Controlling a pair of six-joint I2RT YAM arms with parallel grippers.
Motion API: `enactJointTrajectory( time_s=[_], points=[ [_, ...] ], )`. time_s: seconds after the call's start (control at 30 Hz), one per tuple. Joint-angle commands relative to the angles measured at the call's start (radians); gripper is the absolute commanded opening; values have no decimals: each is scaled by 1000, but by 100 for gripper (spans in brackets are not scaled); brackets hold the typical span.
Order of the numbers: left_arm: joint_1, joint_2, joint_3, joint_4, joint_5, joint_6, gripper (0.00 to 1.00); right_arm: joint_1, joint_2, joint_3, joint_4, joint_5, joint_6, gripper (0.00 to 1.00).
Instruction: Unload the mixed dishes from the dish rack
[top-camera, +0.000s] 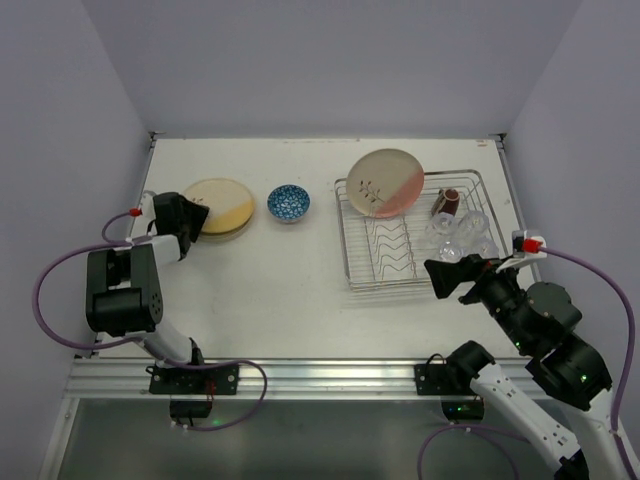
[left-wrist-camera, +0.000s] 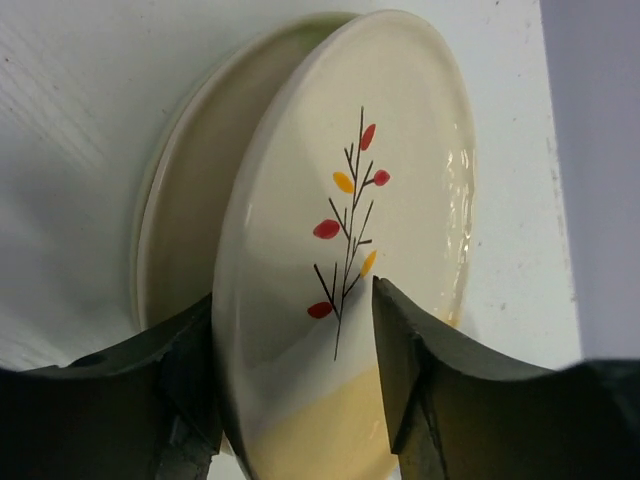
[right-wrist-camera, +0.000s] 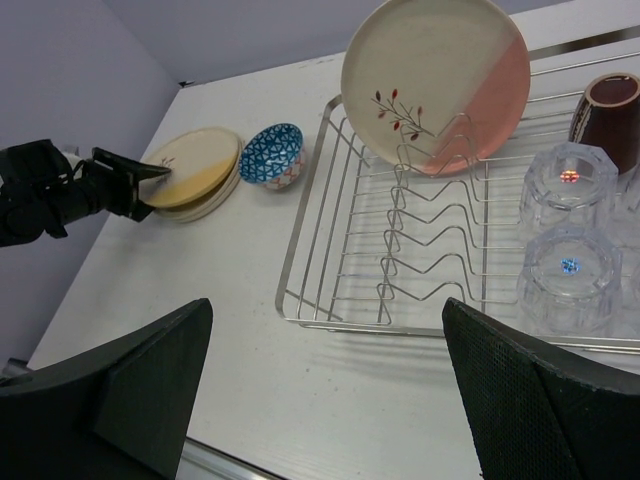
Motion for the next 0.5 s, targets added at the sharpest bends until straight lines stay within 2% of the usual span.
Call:
enactJointTrajectory(
  time_s=[0.0, 0.23, 0.3, 0.47],
  points=[
    [-41, -23, 55, -180, -121, 109, 61, -2, 10, -10, 50, -37, 7, 99],
    [-51, -20, 109, -291, -181, 129, 83, -2, 7, -12, 54, -46, 15, 99],
    [-52, -16, 121, -297, -183, 139, 85, -2, 7, -10, 54, -46, 15, 99],
    [-71, 15, 219, -449, -230, 160, 100, -2, 4, -15, 56, -48, 18, 99]
  ],
)
